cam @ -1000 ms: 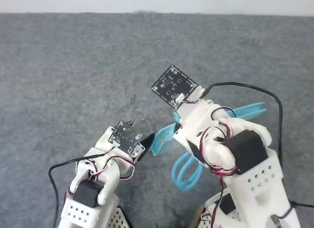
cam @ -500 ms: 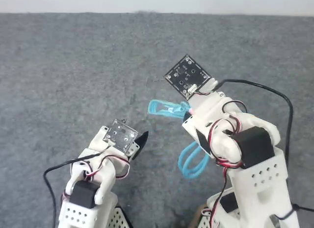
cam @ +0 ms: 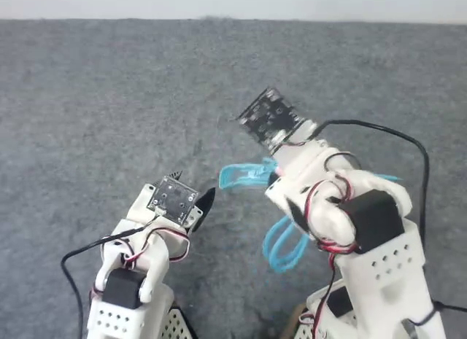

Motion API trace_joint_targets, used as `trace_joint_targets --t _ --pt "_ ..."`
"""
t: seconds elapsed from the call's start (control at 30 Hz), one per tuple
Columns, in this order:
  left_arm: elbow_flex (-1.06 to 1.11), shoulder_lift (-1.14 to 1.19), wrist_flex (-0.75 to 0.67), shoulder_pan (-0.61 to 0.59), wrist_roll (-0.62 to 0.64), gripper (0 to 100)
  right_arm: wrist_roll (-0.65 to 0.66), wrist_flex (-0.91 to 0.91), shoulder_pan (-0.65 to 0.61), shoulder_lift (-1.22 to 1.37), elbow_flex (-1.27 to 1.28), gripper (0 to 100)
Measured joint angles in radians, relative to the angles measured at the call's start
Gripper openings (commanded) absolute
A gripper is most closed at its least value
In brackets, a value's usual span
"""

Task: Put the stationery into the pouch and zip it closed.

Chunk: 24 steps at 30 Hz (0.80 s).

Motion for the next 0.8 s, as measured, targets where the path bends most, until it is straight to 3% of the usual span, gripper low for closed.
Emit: trace_joint_targets --t 0.2,0.8 --pt "0.000 0.000 -0.005 -0.002 0.000 24 -0.017 0.018 -0.095 0.000 0.000 0.6" --pt "0.009 0.000 -0.005 0.063 0.000 24 -0.055 0.103 -0.203 0.002 -0.115 0.6"
